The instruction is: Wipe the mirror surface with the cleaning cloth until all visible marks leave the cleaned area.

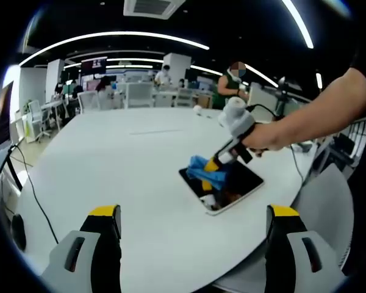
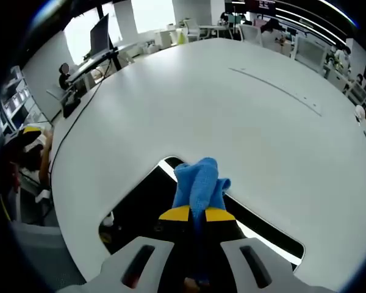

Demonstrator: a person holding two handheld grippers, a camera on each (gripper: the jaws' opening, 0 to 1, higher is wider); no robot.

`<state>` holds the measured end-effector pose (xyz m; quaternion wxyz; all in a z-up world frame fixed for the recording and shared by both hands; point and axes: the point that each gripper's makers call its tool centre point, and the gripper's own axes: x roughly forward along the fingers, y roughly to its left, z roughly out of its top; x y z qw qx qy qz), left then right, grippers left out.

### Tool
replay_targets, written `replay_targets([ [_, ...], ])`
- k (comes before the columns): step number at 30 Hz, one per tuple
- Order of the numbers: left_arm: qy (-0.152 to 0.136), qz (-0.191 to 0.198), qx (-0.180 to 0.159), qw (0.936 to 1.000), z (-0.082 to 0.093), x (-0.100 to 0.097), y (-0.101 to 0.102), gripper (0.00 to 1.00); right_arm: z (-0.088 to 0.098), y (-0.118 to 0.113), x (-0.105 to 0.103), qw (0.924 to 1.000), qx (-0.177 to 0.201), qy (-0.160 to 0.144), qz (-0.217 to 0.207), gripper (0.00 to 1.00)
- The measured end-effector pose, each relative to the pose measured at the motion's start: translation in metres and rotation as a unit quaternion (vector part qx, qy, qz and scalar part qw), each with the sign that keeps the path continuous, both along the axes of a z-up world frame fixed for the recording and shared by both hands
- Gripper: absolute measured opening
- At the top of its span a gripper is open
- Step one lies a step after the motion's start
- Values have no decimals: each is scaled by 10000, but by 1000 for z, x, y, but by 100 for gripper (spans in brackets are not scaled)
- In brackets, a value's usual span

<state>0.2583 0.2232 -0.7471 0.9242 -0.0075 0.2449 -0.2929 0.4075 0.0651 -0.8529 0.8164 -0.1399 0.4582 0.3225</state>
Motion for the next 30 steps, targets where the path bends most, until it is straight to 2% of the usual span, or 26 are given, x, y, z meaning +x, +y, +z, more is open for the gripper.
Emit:
replay_targets([
  [16,-29,-49,6,10000,2,-2,-6,99,-1,2,-18,10000,46,14,-30,1],
  [30,-13,-138,24,9999,-2,-8,-15,99,-1,2,-42,9999,121,-14,-37,1],
])
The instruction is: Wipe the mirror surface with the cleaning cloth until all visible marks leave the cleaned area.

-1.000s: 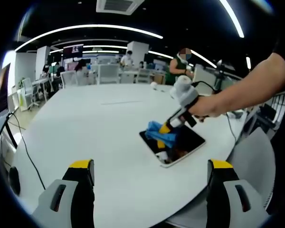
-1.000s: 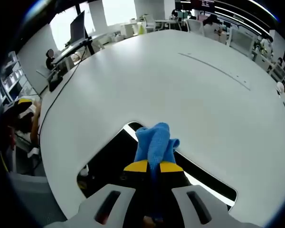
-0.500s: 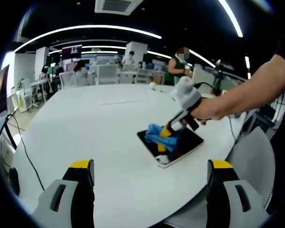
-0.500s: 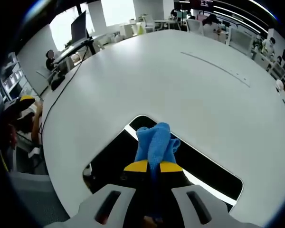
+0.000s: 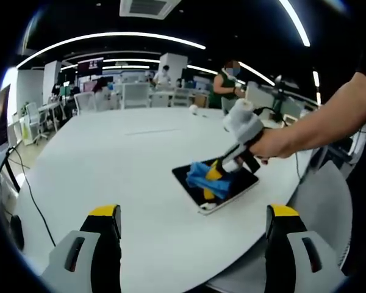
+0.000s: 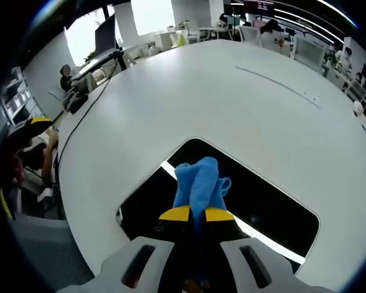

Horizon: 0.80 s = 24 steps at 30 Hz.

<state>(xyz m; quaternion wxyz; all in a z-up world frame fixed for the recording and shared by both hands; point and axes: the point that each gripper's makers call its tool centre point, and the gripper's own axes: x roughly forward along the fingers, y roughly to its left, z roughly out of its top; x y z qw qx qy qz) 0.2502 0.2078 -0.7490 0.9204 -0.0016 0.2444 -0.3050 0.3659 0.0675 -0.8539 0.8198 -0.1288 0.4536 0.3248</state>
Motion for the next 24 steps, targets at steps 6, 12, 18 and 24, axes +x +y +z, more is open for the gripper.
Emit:
replay_targets([
  [6,-8,-64,-1,10000,0,0,-7,99,0,0,-13,10000,33,3,6,1],
  [12,-21,-152,9,9999,1,1,-15,99,0,0,-25,10000,57,12,57,1],
  [18,-45,-224,13,9997,3,2,-20,99,1,1,-35,9999,110,13,59,1],
  [24,-79,-235,-8,9997,3,1,-23,99,1,1,-45,9999,129,51,92,1],
])
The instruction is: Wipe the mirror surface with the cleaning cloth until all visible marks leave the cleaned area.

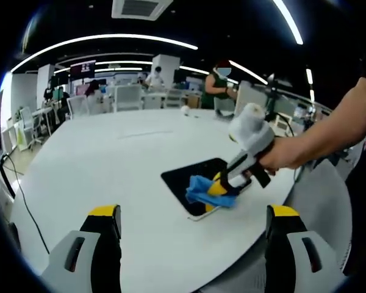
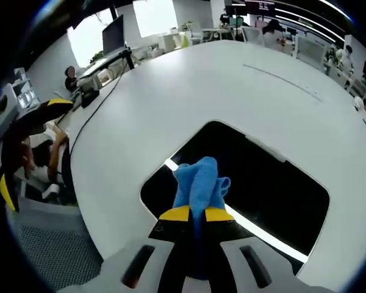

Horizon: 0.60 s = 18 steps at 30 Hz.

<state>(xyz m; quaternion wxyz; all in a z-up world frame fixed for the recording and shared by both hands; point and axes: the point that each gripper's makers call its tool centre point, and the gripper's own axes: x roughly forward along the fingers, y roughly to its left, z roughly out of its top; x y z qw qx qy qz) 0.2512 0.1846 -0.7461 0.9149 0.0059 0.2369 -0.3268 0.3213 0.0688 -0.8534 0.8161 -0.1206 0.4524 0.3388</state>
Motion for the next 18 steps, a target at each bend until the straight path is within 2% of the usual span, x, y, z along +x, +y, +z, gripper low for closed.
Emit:
replay_targets([
  [7,15,-17,-13,10000,-2,-3,-3,99,0,2,-13,9999,-12,-9,157,1],
  [18,21,-66,12,10000,-2,-5,-6,99,0,2,-17,9998,21,8,182,1],
])
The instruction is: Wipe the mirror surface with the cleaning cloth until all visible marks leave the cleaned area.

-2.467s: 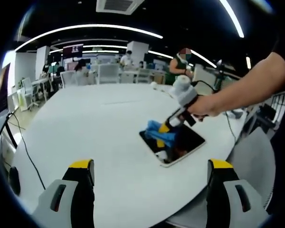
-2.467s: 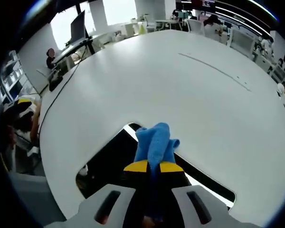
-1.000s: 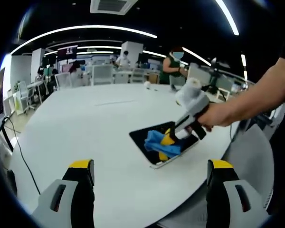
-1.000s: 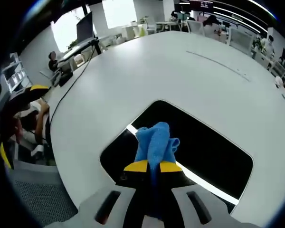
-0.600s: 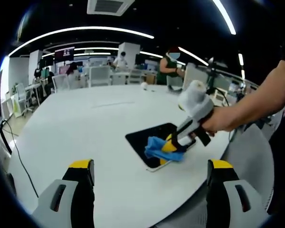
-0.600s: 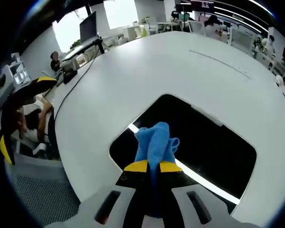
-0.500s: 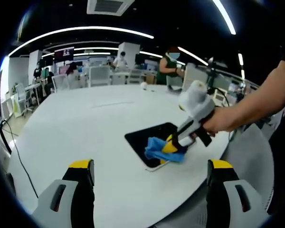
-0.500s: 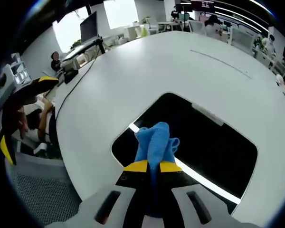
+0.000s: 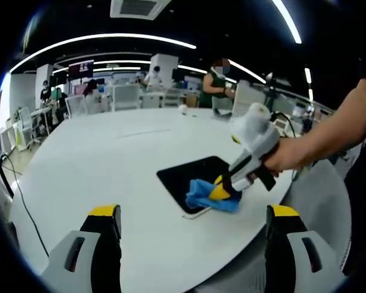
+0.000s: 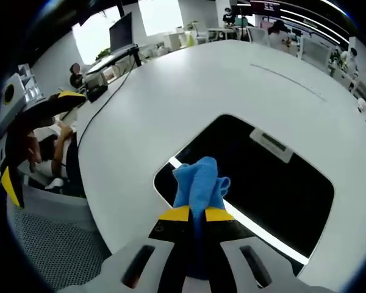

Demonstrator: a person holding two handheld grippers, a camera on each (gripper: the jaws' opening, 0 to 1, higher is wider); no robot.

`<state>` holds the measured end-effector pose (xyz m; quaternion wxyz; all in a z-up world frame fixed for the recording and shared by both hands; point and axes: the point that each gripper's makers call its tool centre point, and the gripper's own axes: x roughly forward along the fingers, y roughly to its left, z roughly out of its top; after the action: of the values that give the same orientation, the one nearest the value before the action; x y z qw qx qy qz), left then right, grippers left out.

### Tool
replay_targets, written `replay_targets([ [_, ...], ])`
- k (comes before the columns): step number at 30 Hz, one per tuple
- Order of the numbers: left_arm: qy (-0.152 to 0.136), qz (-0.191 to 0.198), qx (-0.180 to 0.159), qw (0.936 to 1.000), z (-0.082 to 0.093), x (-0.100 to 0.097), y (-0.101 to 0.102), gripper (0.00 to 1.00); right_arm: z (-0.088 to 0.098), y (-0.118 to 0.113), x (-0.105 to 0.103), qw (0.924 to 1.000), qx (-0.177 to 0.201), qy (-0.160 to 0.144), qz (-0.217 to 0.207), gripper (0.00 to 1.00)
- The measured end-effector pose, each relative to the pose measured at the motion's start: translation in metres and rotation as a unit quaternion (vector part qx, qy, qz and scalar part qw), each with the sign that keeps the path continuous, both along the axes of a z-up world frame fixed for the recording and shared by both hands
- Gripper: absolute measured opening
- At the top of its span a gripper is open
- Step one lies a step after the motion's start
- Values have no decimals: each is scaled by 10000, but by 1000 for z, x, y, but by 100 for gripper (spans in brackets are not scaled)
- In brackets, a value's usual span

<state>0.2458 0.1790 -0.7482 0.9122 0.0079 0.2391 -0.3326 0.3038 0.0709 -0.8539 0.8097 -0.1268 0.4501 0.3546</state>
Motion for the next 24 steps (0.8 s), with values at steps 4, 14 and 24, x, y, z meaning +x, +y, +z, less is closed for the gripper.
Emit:
replay_targets([
  [4,-6,-14,10,10000,0,-1,0,99,0,0,-1,10000,11,20,-6,1],
  [14,0,-2,25,10000,1,-3,1,99,0,0,-3,10000,-13,40,69,1],
  [24,4,-46,43,10000,1,-3,-2,99,1,0,-3,9999,23,65,107,1],
])
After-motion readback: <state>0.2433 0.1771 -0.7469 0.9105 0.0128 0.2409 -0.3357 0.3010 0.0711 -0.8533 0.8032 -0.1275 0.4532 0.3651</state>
